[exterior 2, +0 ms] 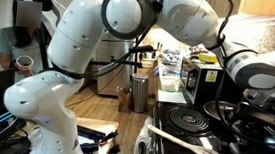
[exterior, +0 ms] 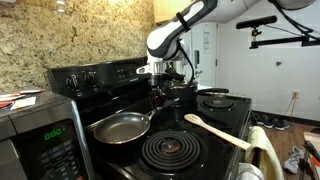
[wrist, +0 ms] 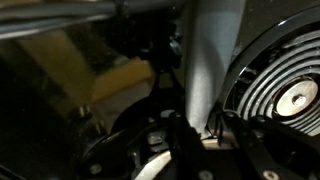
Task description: Move the pan to the top left plate of the stove then move the cooking stick on the right counter
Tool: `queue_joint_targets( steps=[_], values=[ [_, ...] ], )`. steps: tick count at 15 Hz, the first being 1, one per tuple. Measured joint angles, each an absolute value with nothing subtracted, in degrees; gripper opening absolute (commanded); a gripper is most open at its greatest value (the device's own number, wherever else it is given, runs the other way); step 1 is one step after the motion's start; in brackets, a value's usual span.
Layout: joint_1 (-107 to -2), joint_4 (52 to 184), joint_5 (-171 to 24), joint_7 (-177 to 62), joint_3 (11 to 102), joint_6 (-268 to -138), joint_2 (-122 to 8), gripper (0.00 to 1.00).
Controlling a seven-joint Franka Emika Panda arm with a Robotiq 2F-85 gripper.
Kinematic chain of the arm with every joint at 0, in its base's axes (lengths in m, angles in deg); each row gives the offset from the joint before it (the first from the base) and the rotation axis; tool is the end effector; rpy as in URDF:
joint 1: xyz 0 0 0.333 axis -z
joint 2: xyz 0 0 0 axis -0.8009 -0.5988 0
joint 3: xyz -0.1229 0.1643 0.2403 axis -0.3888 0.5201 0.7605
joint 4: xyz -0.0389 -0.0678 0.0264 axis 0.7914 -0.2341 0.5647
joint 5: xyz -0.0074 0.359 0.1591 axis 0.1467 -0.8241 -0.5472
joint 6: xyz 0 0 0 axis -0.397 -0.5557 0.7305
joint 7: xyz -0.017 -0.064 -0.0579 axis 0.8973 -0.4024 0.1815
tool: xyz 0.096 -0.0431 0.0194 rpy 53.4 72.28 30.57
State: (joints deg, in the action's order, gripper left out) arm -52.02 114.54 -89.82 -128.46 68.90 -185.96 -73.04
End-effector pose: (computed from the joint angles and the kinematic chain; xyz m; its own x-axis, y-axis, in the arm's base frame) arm 0.6856 0.0853 0.3174 0.4189 0.8831 0.2115 0.9041 -0.3839 -0.1877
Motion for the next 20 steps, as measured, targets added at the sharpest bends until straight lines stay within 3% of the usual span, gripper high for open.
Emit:
queue_joint_targets(
  steps=[20],
  values=[
    [-51.4,112.7,-90.8,-128.2,69.2,-183.2,-74.3,0.06]
  ],
)
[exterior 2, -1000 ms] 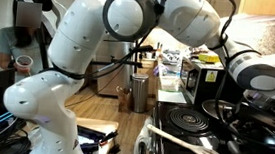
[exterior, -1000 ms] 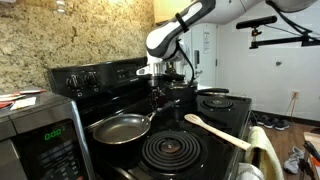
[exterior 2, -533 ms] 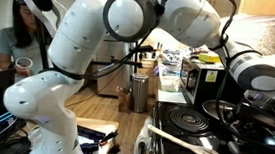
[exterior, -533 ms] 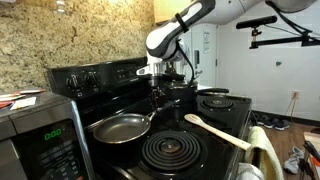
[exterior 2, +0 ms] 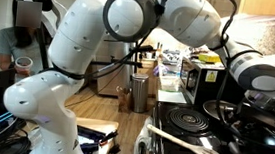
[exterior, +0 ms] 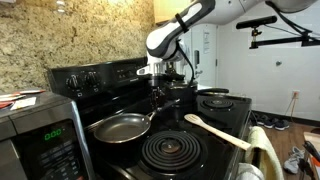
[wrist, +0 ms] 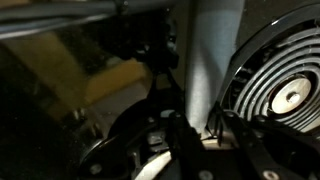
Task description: Move the pan to the top left plate of the stove then move the cooking stick on the right counter
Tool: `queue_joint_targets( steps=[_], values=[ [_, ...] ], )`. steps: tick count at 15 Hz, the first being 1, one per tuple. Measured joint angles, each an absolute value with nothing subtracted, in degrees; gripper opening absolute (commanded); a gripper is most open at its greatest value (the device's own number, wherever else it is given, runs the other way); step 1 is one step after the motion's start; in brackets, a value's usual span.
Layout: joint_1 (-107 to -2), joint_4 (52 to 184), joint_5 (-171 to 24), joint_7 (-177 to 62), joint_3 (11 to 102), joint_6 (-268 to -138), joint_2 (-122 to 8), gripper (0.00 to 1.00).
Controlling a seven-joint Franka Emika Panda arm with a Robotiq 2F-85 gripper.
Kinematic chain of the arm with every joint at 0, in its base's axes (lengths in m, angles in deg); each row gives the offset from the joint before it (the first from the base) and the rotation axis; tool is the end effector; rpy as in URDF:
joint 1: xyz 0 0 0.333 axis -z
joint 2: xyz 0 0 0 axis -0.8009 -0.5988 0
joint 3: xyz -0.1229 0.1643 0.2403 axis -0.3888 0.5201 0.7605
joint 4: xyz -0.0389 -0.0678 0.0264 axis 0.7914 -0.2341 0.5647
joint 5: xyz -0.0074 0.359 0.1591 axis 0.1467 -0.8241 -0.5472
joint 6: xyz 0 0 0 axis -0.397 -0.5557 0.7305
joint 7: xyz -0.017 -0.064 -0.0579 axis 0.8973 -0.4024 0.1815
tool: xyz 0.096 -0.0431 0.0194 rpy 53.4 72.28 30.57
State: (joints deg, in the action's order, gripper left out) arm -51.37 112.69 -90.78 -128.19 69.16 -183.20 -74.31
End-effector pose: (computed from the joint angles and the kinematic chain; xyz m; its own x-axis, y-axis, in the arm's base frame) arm 0.6882 0.0818 0.3137 0.4360 0.8744 0.2132 0.8920 -0.3883 -0.2316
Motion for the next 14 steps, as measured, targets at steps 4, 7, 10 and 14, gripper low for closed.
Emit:
queue_joint_targets(
  steps=[4,7,10,14],
  values=[
    [-51.4,112.7,-90.6,-128.1,69.0,-183.6,-74.3,0.06],
    [-51.4,112.7,-90.4,-128.0,69.0,-183.9,-74.3,0.06],
    [-51.5,112.6,-90.0,-128.0,68.9,-183.9,-74.3,0.06],
    [-51.9,112.4,-89.7,-127.9,68.6,-183.9,-74.3,0.06]
  ],
)
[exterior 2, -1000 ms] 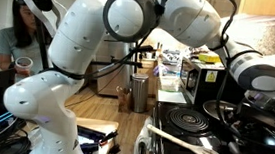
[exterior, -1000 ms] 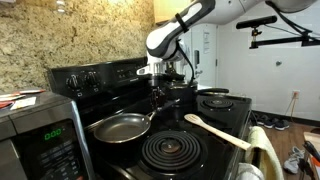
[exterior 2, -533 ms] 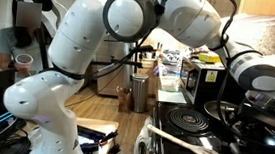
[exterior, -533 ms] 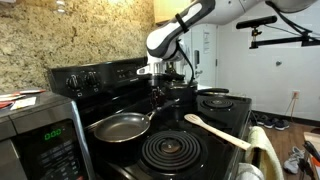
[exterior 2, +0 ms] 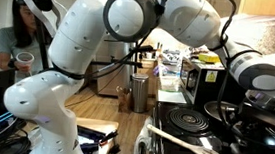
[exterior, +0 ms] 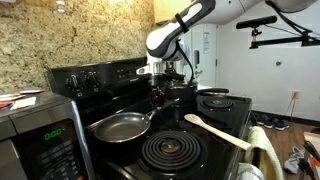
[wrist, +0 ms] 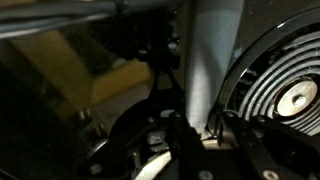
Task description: Move the pan to the top left plate of the stove then move the cooking stick on the right counter
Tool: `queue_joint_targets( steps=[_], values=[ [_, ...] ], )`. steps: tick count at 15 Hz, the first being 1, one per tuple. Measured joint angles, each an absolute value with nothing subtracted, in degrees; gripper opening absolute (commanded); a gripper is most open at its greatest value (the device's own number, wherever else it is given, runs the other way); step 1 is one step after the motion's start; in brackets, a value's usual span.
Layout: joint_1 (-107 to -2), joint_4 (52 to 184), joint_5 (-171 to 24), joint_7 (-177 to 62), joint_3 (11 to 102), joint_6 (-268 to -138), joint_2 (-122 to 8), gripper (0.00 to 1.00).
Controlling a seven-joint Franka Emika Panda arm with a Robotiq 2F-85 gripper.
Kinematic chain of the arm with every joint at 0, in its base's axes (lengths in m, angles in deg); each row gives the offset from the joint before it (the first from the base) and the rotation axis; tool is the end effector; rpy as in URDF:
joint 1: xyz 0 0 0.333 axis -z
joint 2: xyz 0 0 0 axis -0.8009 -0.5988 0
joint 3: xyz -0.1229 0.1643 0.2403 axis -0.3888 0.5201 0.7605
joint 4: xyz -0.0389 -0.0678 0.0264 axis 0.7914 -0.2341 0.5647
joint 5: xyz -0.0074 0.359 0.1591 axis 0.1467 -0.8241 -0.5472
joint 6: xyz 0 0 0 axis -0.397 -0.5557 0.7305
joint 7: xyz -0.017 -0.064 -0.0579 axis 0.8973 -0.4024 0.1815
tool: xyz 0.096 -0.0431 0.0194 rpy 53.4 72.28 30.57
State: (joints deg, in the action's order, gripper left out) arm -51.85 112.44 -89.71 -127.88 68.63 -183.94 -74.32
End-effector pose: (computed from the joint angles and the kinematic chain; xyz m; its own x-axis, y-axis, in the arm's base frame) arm 0.6906 0.0808 0.3157 0.4315 0.8793 0.2017 0.8961 -0.3921 -0.2078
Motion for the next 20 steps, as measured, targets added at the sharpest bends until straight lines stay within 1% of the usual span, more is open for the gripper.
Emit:
queue_joint_targets(
  steps=[15,16,17,19,20],
  values=[
    [-52.3,112.2,-86.8,-127.8,68.3,-185.8,-74.3,0.06],
    [-52.3,112.2,-86.8,-127.8,68.3,-185.8,-74.3,0.28],
    [-52.3,112.2,-86.8,-127.8,68.3,-185.8,-74.3,0.51],
    [-52.3,112.2,-86.7,-127.8,68.3,-186.5,-74.3,0.55],
    [-52.3,112.2,-86.5,-127.8,68.2,-187.0,-74.4,0.61]
  ],
)
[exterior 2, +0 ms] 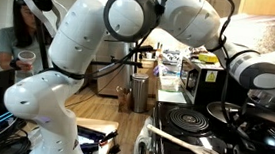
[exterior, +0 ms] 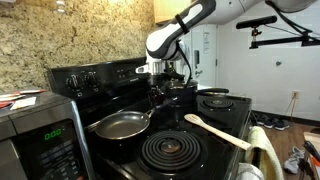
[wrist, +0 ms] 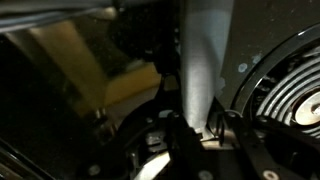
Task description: Move the pan to the top left plate of the stove then move the cooking stick on the right counter
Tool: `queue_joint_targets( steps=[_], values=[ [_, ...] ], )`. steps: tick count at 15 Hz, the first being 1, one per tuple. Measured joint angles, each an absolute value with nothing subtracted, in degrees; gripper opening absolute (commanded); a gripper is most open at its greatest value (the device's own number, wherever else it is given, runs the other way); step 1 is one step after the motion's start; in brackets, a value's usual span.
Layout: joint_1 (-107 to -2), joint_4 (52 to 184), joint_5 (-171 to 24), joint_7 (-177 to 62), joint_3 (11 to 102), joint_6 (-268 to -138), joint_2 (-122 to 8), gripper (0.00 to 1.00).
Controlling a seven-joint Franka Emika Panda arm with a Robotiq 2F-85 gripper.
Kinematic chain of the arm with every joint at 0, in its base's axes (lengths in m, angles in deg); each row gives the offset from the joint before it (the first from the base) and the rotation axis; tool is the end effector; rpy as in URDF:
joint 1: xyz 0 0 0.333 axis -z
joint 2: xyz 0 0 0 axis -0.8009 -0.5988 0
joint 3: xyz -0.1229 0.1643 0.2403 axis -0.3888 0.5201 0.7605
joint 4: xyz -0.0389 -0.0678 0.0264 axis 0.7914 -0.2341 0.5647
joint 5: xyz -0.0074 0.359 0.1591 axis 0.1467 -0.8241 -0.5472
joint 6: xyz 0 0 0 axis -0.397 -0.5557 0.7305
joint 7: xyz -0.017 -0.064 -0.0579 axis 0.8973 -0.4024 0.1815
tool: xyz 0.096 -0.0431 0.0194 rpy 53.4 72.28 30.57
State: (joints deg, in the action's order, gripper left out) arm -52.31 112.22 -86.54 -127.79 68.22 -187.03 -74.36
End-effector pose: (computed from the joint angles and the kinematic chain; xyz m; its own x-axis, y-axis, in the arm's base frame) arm 0.6974 0.0780 0.3199 0.4065 0.8954 0.1819 0.9124 -0.3874 -0.1319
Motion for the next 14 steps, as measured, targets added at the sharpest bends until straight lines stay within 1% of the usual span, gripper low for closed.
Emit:
queue_joint_targets(
  steps=[2,4,6,8,12,14],
  values=[
    [-52.3,112.2,-86.4,-127.8,68.1,-188.2,-74.4,0.72],
    [-52.3,112.2,-86.2,-127.8,68.1,-189.1,-74.4,0.86],
    [-52.3,112.2,-86.2,-127.8,68.0,-189.7,-74.4,0.97],
    [-52.3,112.2,-86.2,-127.8,68.0,-190.2,-74.4,1.0],
    [-52.3,112.2,-86.2,-127.8,68.0,-190.3,-74.4,1.0],
    [-52.3,110.2,-84.3,-127.8,68.0,-188.2,-74.1,1.0]
  ],
)
